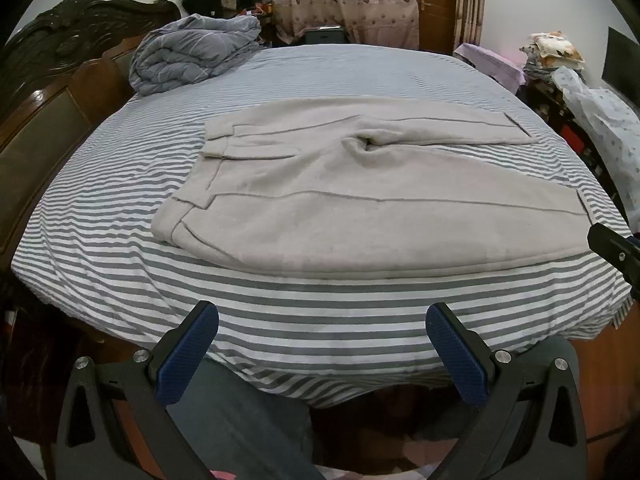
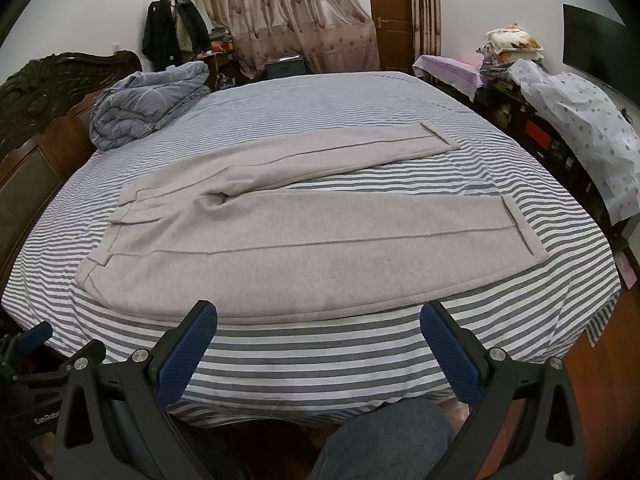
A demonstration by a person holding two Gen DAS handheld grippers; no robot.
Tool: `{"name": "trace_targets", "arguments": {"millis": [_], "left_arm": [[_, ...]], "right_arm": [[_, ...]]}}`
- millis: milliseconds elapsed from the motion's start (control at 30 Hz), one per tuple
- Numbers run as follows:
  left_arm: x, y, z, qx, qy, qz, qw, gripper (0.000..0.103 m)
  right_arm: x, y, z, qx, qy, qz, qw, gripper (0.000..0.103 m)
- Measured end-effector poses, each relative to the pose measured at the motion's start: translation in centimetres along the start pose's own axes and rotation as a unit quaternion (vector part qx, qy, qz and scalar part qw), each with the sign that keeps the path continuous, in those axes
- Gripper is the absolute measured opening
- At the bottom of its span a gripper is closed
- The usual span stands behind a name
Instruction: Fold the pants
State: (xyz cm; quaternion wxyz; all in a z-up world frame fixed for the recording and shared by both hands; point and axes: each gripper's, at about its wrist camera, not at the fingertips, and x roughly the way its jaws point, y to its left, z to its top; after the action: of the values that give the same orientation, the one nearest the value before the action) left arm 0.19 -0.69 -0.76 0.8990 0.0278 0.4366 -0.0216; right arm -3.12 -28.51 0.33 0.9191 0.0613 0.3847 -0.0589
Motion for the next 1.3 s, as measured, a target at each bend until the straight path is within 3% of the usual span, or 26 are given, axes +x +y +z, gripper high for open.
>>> {"name": "trace_targets", "arguments": {"millis": [1300], "left_arm": [[1.0, 0.6, -0.5, -0.007, 0.023, 0.006, 0.9997, 0.103]], "right_arm": [[0.8, 0.5, -1.1, -0.005, 0.015, 0.001, 1.0, 0.101]]}}
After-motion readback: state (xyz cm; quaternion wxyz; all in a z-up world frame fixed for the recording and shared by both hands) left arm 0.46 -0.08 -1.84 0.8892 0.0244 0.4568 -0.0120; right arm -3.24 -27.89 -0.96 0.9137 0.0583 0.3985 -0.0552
